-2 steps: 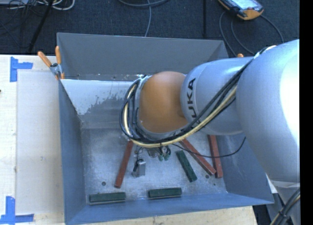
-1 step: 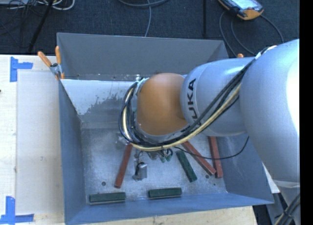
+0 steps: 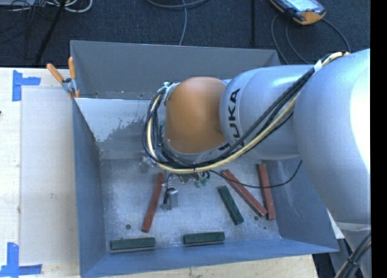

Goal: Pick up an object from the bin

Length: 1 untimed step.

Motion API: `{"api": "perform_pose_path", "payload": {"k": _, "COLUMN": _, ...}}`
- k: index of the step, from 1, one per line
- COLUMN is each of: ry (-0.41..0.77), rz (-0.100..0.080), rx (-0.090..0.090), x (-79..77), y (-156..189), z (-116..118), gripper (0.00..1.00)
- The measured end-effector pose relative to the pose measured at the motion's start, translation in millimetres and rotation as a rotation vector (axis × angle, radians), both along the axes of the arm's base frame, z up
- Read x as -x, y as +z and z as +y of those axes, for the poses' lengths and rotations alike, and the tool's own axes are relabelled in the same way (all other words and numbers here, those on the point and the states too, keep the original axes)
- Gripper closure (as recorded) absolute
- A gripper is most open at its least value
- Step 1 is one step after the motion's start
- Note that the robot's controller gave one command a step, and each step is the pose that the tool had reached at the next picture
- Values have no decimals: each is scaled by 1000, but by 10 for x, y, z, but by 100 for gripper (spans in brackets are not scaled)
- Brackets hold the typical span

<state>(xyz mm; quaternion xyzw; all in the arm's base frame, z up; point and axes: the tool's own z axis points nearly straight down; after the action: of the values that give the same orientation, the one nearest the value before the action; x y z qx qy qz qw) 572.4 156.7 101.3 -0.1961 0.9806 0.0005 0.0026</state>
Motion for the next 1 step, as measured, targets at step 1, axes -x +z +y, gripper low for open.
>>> {"api": "perform_pose_path", "payload": {"k": 1, "ry": 162, "rz": 5, "rx": 2, "x": 7, "y": -257, "z": 83, "gripper": 0}}
